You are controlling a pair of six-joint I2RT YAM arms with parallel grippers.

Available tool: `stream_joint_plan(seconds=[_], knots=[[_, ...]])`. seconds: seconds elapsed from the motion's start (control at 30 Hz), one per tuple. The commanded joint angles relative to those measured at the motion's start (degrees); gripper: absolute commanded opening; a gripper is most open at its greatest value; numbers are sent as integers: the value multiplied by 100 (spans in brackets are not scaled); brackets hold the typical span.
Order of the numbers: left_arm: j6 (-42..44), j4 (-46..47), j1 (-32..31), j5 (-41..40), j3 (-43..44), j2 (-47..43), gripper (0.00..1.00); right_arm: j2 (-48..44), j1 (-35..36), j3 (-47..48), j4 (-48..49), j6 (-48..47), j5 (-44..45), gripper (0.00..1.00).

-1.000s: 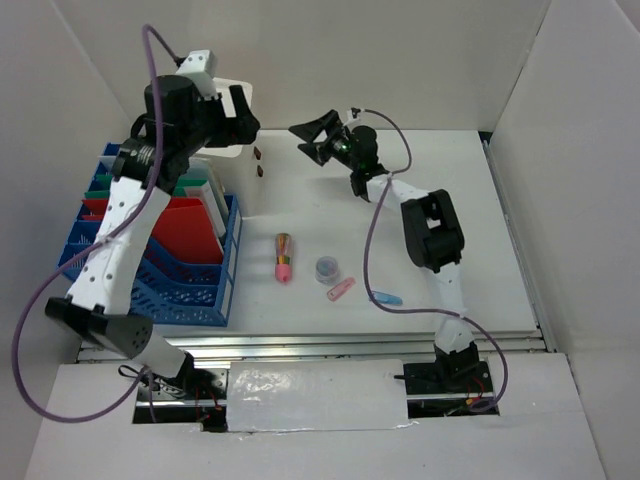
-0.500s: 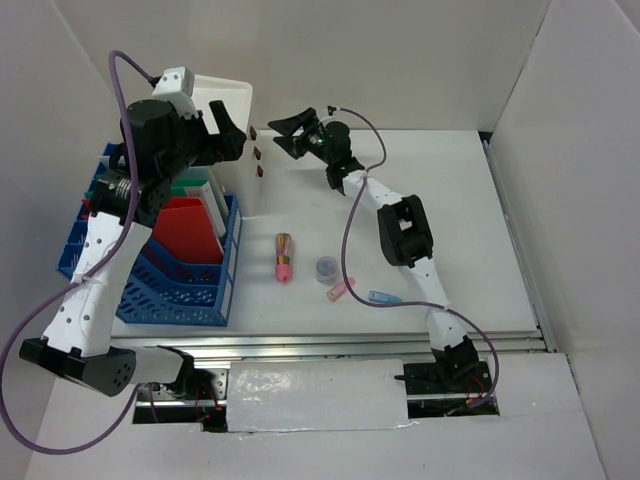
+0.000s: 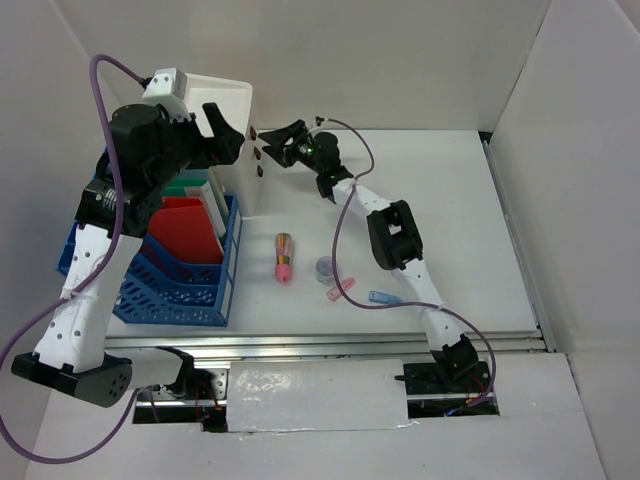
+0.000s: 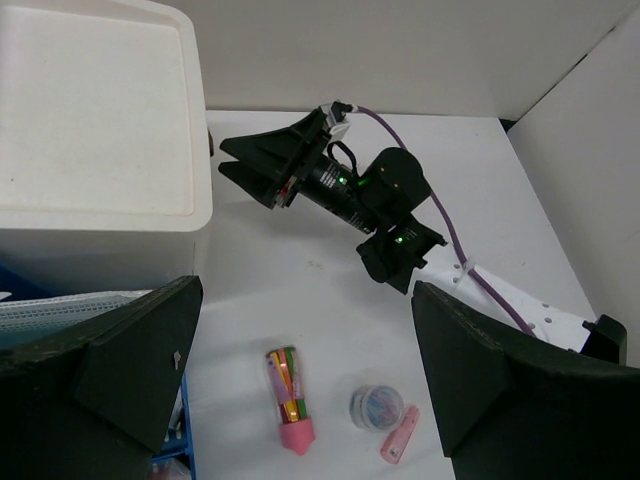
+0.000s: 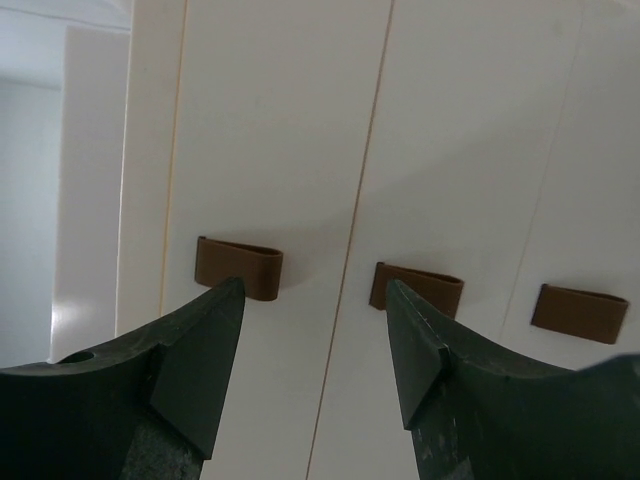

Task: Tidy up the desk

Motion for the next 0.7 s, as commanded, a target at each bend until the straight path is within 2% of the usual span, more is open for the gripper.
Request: stream_joint_plan(seconds=[0.0, 0.17, 0.67], knots=[[101, 144, -16, 180, 117, -46, 99, -4, 119, 298, 608, 124, -50, 66], [119, 144, -16, 295, 117, -11, 100, 23, 163, 201, 1153, 300, -15, 65], [119, 187, -8, 813, 108, 15, 100, 330, 242, 596, 1197, 424, 425, 60]])
